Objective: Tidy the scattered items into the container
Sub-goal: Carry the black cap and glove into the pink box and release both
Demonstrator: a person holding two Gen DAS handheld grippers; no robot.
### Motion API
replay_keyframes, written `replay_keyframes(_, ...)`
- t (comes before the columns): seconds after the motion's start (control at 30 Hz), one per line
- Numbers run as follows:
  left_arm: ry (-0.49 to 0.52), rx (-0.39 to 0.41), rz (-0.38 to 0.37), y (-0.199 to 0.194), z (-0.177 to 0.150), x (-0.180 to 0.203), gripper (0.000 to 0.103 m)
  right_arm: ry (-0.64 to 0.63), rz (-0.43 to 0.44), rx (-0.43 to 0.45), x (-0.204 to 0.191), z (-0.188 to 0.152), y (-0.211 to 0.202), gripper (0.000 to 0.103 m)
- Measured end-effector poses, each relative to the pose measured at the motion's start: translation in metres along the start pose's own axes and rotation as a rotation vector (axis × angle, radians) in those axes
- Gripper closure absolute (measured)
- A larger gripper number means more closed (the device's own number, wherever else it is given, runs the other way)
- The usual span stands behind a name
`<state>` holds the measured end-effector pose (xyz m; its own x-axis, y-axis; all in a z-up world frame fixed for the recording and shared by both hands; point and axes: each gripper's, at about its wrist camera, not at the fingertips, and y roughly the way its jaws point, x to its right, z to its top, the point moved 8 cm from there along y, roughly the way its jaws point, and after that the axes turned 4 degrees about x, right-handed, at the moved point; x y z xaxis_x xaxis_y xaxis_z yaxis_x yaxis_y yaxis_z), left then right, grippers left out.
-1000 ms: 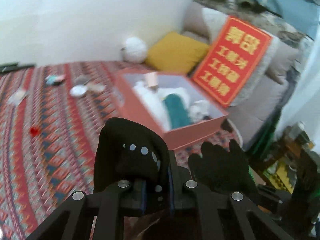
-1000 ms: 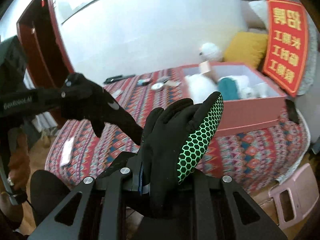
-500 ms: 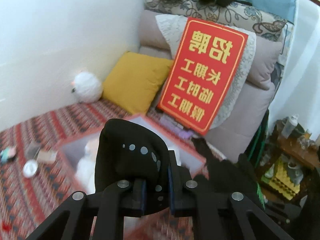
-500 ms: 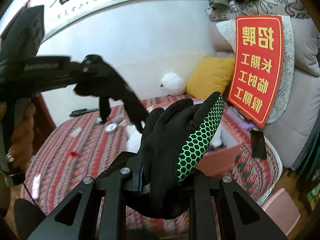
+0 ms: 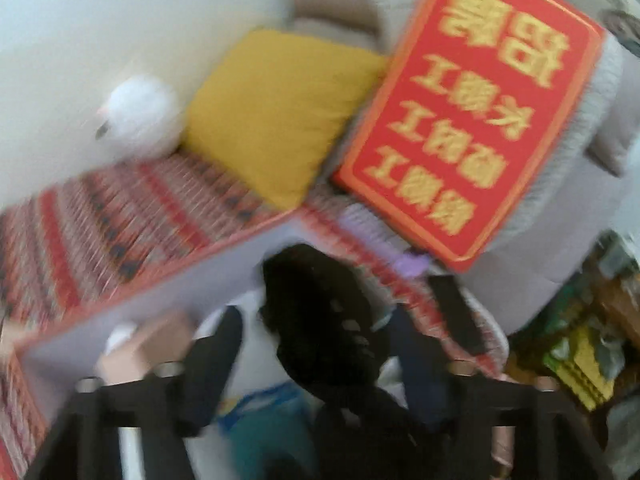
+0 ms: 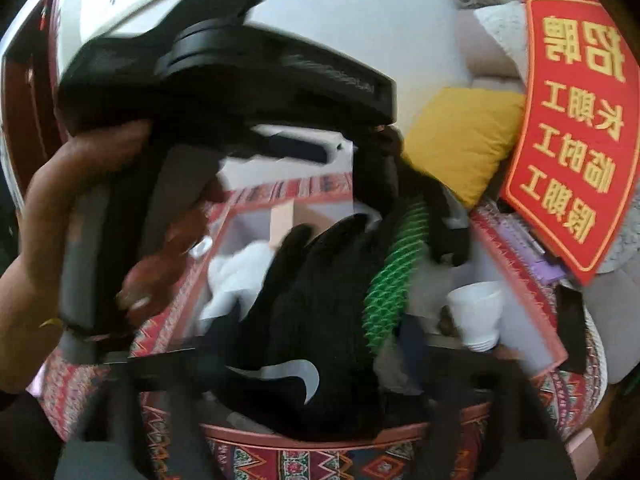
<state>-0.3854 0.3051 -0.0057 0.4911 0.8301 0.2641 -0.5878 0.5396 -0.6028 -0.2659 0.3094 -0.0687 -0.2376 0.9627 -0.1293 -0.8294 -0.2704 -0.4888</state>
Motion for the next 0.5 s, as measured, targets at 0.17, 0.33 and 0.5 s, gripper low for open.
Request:
replay_keyframes(0.17,-0.040,0.052,0.133,-0.043,-0.036,-0.053,0.023,0.043,0.027,-0.070,-0.004,-0.028,0.011,0.009)
replay_keyframes(0.33,-0.061,0.058,0.214,-0.087,-0.066,-0.086,0.022,0.137,0.016,-0.059,-0.002,-0.033,-0.016,0.009)
replay_keyframes(0.5,-0.122,0.055,0.245,-0.138,-0.107,-0.097,0.022,0.172,0.006,-0.029,-0.021,-0.036,-0.058,0.009)
